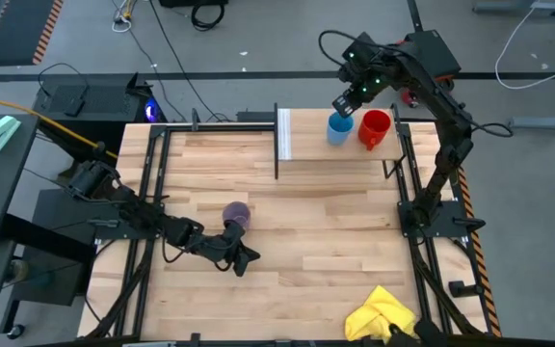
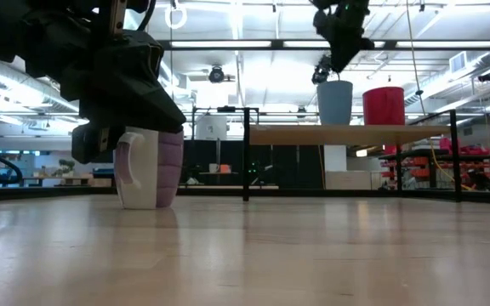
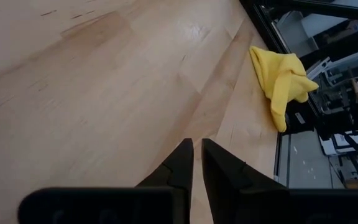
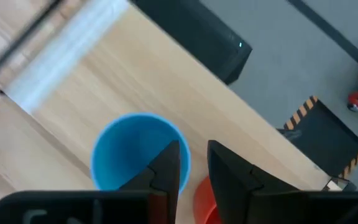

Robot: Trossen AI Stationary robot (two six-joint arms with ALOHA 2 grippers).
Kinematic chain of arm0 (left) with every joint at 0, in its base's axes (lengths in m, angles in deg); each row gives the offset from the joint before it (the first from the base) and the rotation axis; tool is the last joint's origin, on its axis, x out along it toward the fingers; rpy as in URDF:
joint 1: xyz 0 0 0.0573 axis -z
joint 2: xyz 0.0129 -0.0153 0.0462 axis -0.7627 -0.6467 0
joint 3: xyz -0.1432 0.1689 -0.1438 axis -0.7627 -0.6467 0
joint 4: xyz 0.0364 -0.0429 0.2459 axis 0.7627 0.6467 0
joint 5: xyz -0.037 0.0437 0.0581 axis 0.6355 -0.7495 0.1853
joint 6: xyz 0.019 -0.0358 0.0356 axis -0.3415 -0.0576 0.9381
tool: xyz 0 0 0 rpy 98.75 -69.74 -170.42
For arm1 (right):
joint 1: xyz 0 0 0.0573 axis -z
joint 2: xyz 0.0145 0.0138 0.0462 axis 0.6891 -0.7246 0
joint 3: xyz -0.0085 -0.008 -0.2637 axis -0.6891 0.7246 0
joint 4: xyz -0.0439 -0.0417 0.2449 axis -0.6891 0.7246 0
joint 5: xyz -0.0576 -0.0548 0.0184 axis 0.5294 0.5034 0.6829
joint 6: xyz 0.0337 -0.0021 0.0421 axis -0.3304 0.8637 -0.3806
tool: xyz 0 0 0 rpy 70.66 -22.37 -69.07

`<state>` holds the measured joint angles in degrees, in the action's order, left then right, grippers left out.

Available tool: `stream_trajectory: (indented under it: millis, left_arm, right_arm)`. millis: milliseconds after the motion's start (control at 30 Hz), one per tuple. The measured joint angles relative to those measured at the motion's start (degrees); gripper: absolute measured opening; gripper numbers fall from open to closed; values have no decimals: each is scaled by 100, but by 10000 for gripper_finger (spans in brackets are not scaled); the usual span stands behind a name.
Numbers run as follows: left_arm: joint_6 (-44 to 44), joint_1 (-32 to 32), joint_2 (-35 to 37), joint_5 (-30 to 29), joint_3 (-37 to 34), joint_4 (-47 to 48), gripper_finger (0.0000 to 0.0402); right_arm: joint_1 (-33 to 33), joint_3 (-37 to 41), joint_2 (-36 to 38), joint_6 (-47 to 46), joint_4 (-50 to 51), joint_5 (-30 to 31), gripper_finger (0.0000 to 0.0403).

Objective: Stack small to large cups/mugs on shelf
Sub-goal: Put the purple mug on the shelf

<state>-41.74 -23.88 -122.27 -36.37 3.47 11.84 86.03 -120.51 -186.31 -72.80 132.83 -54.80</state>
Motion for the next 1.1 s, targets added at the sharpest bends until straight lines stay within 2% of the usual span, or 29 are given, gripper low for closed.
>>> stream_trajectory:
  millis: [167, 300, 433, 633, 700, 800, 933, 1100]
  left_arm:
    - [0, 13, 0, 19, 0, -28, 42]
    - [4, 17, 0, 231, 0, -129, 45]
    - [229, 44, 0, 282, -2, -687, 42]
    - [915, 46, 0, 295, -2, -1975, 31]
    - [1056, 46, 0, 291, -2, -2326, 28]
    - [1201, 46, 6, 291, -2, -2703, 23]
    - [1309, 71, 205, 285, -2, -2838, 16]
    - [1719, 87, 714, 203, -2, -2787, 10]
  right_arm:
    - [-179, -427, 224, -313, 20, -41, 89]
    - [-588, -679, 445, -643, 13, -386, 89]
    - [-1322, -733, 750, -1004, -61, -585, 89]
    - [-2846, -733, 1091, -1486, -412, -543, 89]
    - [-3390, -733, 1151, -1587, -561, -326, 88]
    - [-4169, -733, 1173, -1788, -693, 308, 84]
    - [-5029, -708, 1108, -2104, -693, 1100, 79]
    - [-5811, -460, 977, -2486, -682, 1529, 78]
